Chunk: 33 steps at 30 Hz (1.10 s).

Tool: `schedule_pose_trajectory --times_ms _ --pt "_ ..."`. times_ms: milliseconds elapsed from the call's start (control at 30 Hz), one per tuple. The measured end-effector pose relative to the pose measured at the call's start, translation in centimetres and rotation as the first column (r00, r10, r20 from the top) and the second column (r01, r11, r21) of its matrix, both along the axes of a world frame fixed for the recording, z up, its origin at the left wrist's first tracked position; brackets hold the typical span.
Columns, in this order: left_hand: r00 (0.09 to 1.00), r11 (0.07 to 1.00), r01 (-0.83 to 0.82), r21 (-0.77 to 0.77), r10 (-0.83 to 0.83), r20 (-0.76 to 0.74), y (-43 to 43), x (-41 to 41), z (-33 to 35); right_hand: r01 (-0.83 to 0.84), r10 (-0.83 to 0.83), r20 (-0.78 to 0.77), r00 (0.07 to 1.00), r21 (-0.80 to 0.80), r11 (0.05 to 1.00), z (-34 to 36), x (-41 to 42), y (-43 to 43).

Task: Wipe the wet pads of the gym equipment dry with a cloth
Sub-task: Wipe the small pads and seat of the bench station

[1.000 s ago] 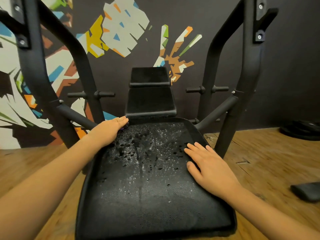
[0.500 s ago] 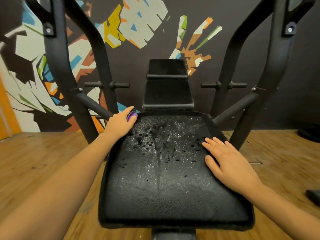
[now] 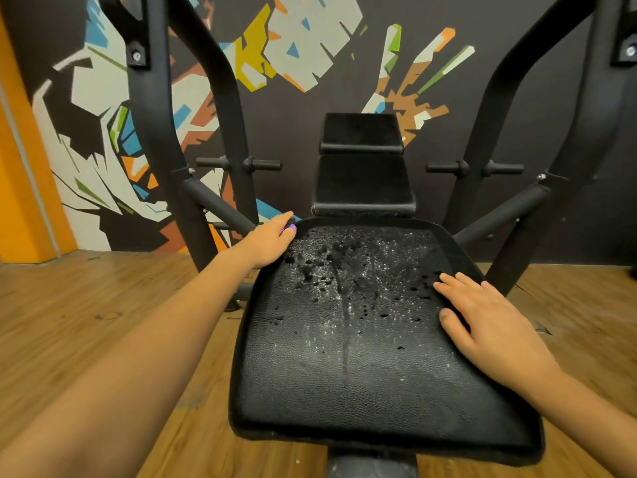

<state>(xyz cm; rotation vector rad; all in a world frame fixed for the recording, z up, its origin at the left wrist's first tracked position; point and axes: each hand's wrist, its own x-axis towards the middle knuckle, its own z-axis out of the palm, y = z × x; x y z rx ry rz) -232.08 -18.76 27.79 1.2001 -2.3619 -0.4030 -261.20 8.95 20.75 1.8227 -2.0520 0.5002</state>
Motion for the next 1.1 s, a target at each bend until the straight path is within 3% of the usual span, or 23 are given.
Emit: schedule_pose_trajectory --times_ms 134,267,901,1102 --pt "0.991 0.994 0.057 -0.096 -0.068 -0.119 0.5 -1.1 -0.9 -0.004 0.004 0.005 1.0 -0.01 1.0 -0.2 -0.1 0.0" --pt "0.989 0.997 0.055 -0.059 -0.063 -0.136 0.7 -0.6 -1.2 -0.01 0.01 0.014 1.0 -0.011 1.0 -0.2 -0.2 0.1" --pt "1.0 0.978 -0.008 -0.21 0.014 0.027 1.2 -0.7 -1.5 -0.013 0.013 0.013 1.0 -0.035 0.999 -0.4 -0.3 -0.1" --pt "0.991 0.95 0.011 -0.311 0.03 0.128 7.0 2.5 -4.0 -0.02 0.02 0.003 1.0 -0.042 0.999 -0.4 -0.3 -0.2"
